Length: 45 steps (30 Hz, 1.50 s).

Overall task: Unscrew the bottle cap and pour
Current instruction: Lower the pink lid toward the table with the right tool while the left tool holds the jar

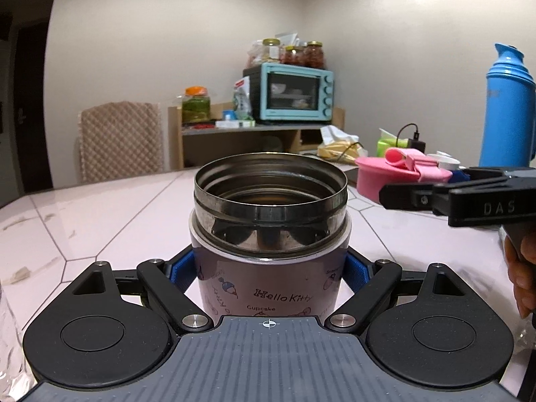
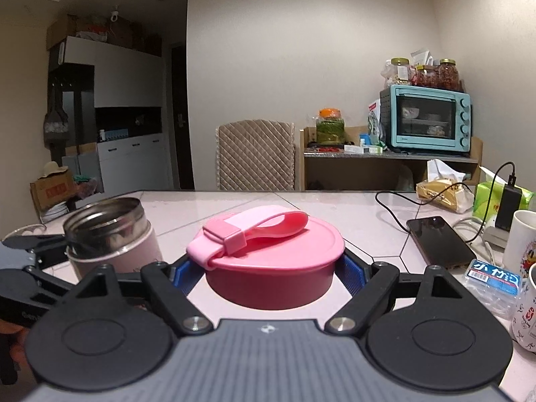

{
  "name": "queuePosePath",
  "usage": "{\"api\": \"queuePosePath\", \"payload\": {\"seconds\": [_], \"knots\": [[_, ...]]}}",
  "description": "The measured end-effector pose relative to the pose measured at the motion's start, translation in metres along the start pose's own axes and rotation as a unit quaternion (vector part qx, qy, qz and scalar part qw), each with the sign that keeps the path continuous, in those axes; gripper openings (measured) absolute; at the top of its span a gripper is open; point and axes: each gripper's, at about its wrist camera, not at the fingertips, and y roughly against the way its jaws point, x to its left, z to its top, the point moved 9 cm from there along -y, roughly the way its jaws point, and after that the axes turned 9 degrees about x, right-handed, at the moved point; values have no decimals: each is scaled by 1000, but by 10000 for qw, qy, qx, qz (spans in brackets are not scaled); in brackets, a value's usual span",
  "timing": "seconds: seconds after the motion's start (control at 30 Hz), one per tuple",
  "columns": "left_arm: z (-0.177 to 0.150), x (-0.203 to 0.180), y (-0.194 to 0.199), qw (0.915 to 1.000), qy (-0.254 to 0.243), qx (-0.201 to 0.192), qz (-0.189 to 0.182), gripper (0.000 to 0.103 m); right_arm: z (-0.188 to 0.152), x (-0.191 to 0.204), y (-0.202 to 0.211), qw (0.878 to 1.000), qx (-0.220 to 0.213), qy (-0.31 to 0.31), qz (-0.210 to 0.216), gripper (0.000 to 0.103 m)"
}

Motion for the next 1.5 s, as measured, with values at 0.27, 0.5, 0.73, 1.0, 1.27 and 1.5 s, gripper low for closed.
{"api": "queuePosePath", "payload": {"seconds": [0.27,0.5,0.73,1.0,1.27,1.5], "knots": [[4,0,-3,9996,186,18,234,90,-6,0,-6,9998,192,13,-95,85],[5,-3,-7,9987,260,54,438,90,-13,-2,-11,9993,318,36,-171,85],[4,-6,-10,9975,288,49,651,90,-22,-7,-18,9987,462,94,-213,85],[4,-8,-11,9966,343,85,749,90,-30,-8,-25,9979,613,84,-199,85],[2,-10,-13,9952,419,75,885,90,-36,-9,-30,9970,724,121,-228,85],[2,-10,-13,9932,509,71,1046,90,-37,-6,-32,9956,870,160,-295,85]]}}
